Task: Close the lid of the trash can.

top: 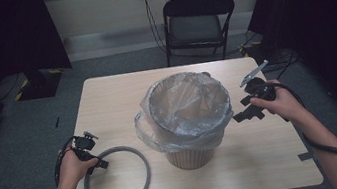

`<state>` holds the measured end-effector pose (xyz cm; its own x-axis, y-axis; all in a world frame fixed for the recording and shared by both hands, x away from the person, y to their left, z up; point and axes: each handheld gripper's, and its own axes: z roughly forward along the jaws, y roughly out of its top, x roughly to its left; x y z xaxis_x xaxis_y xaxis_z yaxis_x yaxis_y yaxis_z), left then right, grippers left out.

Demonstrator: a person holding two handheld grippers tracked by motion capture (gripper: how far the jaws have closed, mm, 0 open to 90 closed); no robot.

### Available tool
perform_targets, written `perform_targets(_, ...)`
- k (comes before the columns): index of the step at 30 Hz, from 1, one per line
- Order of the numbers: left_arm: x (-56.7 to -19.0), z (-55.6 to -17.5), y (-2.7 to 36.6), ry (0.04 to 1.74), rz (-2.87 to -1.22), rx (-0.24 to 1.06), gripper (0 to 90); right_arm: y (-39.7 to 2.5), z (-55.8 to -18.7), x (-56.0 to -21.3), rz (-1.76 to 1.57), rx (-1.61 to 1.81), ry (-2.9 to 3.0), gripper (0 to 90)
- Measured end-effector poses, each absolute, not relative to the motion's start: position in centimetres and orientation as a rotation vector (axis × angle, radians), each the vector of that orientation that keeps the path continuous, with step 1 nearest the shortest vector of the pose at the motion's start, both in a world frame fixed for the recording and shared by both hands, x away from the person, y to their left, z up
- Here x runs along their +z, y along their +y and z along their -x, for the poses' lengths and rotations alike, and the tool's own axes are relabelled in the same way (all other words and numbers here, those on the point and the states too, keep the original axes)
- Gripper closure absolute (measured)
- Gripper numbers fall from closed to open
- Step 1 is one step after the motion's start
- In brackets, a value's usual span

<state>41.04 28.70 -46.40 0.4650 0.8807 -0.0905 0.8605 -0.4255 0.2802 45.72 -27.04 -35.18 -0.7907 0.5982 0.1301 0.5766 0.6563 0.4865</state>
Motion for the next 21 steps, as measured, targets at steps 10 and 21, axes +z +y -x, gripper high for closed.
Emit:
perform_targets(10,-46.0,-40.6,28.3,1.513,-2.471,0.127,44.4,-27.0,-45.8,-39.0,-1.031,0.829,2.806,16.1)
perform_targets(21,-45.7,-40.9,28.0,1.648,-2.448,0.123,76.0,-27.0,-45.8,-41.3,-1.058,0.844,2.77,16.1)
